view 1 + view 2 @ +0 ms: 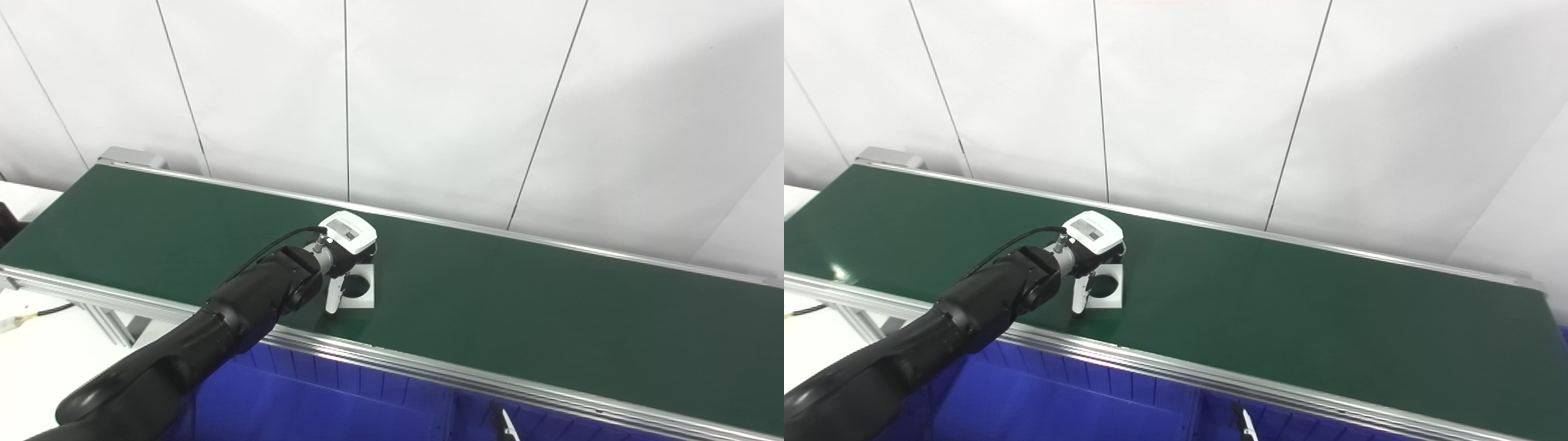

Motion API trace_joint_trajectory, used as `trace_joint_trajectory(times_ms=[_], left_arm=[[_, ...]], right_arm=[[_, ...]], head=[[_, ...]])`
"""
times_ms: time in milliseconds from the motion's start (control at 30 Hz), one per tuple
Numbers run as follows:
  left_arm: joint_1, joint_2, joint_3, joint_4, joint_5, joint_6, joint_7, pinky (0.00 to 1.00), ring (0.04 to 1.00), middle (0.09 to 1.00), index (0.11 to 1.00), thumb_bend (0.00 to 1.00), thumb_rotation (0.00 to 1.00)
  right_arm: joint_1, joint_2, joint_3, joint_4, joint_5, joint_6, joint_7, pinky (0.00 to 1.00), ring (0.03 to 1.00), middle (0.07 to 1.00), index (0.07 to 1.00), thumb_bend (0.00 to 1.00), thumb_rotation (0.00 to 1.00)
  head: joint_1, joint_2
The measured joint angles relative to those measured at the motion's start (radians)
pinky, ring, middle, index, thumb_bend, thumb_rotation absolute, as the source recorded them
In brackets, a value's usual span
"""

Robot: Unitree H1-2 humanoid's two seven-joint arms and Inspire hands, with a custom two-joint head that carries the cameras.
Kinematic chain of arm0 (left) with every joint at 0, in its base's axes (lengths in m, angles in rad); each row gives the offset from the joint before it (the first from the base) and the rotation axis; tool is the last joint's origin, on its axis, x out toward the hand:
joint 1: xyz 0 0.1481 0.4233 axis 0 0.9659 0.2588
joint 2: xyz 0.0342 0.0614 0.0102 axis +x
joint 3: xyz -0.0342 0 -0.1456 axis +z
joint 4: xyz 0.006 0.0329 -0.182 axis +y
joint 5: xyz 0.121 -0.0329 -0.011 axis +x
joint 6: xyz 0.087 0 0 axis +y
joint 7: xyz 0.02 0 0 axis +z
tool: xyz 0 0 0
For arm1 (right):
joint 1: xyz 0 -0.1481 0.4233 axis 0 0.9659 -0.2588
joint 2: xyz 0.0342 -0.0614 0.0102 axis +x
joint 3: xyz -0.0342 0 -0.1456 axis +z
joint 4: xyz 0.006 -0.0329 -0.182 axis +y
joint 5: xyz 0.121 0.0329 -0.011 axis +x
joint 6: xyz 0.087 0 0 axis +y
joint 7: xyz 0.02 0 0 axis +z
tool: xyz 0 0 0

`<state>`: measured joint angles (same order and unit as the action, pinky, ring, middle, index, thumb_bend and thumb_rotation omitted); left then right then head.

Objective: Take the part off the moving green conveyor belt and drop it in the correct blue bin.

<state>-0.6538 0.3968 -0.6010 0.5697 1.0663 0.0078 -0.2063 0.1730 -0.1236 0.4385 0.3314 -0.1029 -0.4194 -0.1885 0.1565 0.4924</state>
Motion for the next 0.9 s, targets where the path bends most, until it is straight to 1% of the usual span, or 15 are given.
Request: trace_joint_trajectory(times_ms=[100,200,400,500,533,600,667,733,800,833,867,900], left_arm=[[0.002,0.000,0.000,-0.002,-0.012,0.000,0.007,0.17,0.251,0.473,0.486,0.53,0.00],[0.004,-0.001,0.000,-0.007,-0.016,0.000,0.007,0.14,0.214,0.472,0.484,0.53,0.00],[0.008,0.011,0.000,-0.047,-0.010,0.016,-0.023,0.16,0.242,0.472,0.484,0.53,0.00],[0.011,0.016,0.005,-0.112,-0.011,0.034,-0.068,0.17,0.250,0.472,0.484,0.53,0.00],[0.012,0.016,0.010,-0.142,-0.011,0.041,-0.090,0.15,0.224,0.472,0.481,0.53,0.00],[0.015,0.016,0.018,-0.203,-0.011,0.049,-0.133,0.14,0.209,0.472,0.481,0.53,0.00],[0.018,0.015,0.025,-0.264,-0.011,0.052,-0.158,0.12,0.189,0.471,0.483,0.53,0.00],[0.021,0.015,0.030,-0.326,-0.011,0.053,-0.188,0.13,0.192,0.471,0.483,0.52,0.00],[0.027,0.015,0.030,-0.389,-0.010,0.053,-0.216,0.15,0.217,0.472,0.484,0.52,0.00],[0.030,0.015,0.030,-0.417,-0.009,0.053,-0.228,0.15,0.222,0.472,0.484,0.52,0.00],[0.033,0.013,0.031,-0.445,-0.009,0.053,-0.242,0.18,0.249,0.472,0.484,0.52,0.00],[0.043,0.014,0.035,-0.488,-0.009,0.054,-0.263,0.17,0.237,0.472,0.484,0.52,0.00]], right_arm=[[-0.001,0.000,0.000,0.000,0.000,0.000,0.000,1.00,0.985,0.991,0.968,0.90,1.00],[0.000,0.000,0.000,0.000,0.000,0.000,0.000,1.00,0.987,0.994,0.971,0.89,1.00],[0.000,-0.001,0.000,0.000,0.000,0.000,0.001,1.00,0.989,0.999,0.980,0.89,1.00],[0.002,-0.001,0.000,-0.003,0.000,0.000,0.002,1.00,0.990,1.000,0.984,0.89,1.00],[0.003,-0.001,0.000,-0.006,0.000,0.000,0.003,1.00,0.991,1.000,0.986,0.89,1.00],[0.004,-0.001,0.000,-0.011,0.000,0.000,0.005,1.00,0.991,1.000,0.987,0.88,1.00],[0.003,-0.001,-0.001,-0.012,0.001,0.000,0.012,1.00,0.993,1.000,0.989,0.88,1.00],[0.004,-0.001,-0.001,-0.012,0.001,0.000,0.016,1.00,0.992,1.000,0.990,0.88,1.00],[0.004,-0.001,-0.003,-0.013,0.002,0.000,0.019,1.00,0.992,1.000,0.991,0.89,1.00],[0.004,-0.001,-0.004,-0.013,0.002,0.000,0.020,1.00,0.992,1.000,0.992,0.89,1.00],[0.004,-0.001,-0.005,-0.014,0.001,0.000,0.020,1.00,0.990,1.000,0.993,0.88,1.00],[0.003,-0.001,-0.005,-0.017,0.000,0.000,0.020,1.00,0.987,1.000,0.995,0.87,1.00]], head=[[0.000,0.000],[0.005,-0.002],[0.006,0.000],[0.009,0.002],[0.009,0.002],[0.012,0.003],[0.015,0.008],[0.015,0.008],[0.017,0.020],[0.017,0.020],[0.017,0.020],[0.018,0.040]])
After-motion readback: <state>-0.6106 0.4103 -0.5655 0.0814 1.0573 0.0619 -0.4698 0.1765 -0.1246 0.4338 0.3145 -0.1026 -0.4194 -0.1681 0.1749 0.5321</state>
